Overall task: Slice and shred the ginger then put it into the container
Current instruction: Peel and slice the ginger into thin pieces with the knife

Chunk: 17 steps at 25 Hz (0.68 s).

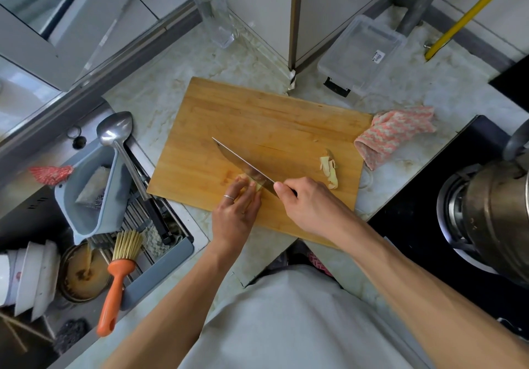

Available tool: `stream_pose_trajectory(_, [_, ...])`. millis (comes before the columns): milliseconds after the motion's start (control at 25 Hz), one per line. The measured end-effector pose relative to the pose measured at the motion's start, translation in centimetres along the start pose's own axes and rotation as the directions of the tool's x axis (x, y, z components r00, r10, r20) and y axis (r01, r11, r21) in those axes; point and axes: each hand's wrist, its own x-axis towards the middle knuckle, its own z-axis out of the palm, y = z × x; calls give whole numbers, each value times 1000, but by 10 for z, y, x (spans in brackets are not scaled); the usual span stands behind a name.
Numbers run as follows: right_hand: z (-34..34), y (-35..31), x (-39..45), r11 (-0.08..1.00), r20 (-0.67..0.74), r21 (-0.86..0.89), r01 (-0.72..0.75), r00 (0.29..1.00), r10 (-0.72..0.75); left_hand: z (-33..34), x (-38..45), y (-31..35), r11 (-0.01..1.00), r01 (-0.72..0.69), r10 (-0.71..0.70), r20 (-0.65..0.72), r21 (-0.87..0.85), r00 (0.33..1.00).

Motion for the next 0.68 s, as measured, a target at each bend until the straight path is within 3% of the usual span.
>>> stream_pose_trajectory(680, [7, 4, 17, 999, 6, -3, 51, 999, -51, 3, -2, 2, 999, 29, -29, -9, -17, 1000])
